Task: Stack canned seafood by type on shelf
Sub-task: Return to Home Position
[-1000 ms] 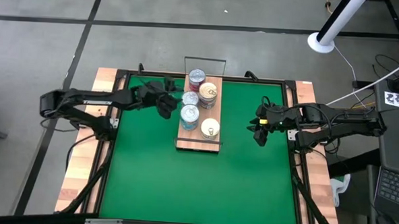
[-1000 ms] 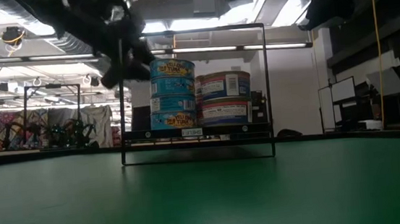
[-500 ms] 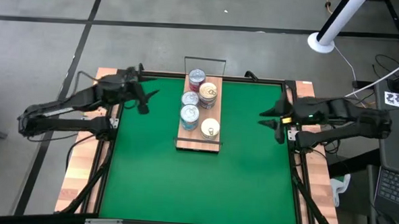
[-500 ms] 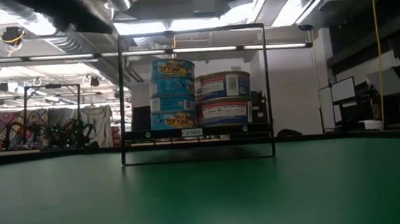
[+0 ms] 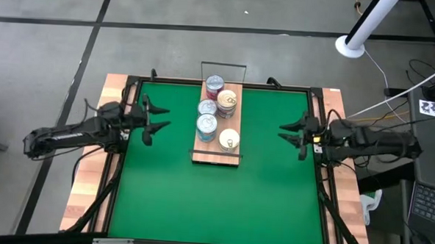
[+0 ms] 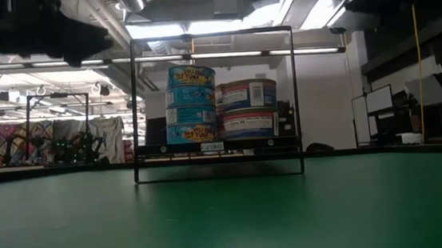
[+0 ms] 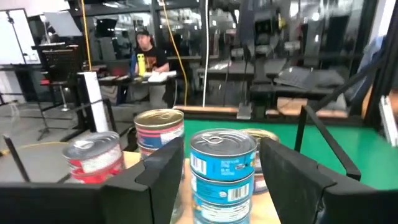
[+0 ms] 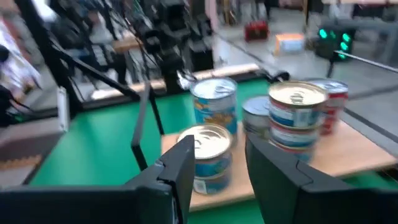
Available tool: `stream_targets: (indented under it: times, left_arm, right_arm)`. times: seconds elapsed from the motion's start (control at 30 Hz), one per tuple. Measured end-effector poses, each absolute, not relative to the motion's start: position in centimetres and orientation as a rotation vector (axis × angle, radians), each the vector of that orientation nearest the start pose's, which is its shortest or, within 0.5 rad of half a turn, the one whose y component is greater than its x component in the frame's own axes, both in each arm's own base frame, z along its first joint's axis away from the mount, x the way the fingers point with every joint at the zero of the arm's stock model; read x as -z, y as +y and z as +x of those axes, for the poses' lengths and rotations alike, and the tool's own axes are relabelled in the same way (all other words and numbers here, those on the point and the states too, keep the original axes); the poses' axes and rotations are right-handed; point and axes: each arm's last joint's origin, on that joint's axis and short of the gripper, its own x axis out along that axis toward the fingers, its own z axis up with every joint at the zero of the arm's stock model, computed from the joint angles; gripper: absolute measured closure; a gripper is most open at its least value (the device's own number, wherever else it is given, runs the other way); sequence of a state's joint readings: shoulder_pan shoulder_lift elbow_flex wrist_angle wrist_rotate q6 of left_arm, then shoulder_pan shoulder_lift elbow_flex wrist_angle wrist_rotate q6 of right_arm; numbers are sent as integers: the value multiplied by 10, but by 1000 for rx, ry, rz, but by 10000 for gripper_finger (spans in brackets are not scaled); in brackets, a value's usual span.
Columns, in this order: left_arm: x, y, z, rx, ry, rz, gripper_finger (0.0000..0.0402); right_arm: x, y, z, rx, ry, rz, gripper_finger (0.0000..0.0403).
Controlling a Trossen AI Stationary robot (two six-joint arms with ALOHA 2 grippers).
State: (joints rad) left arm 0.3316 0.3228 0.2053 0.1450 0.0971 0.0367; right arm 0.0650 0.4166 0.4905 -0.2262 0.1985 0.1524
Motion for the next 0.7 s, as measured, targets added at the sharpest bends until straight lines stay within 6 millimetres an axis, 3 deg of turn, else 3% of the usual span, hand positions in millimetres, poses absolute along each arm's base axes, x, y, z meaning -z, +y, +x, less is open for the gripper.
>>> stream_targets:
  times: [0.17, 0.3, 0.57, 0.7]
  left_arm:
    - [-190, 35, 113, -224, -48, -24, 194]
    - [-183, 33, 113, -211, -74, -17, 194]
    - [-177, 28, 107, -181, -93, -9, 194]
    - [-175, 26, 103, -183, -79, 23, 194]
  right_arm:
    - [-230, 3, 114, 83, 37, 148, 260]
    - [-210, 2, 108, 98, 18, 174, 260]
    - [-210, 1, 86, 99, -97, 145, 260]
    - [-205, 1, 85, 106, -42, 136, 260]
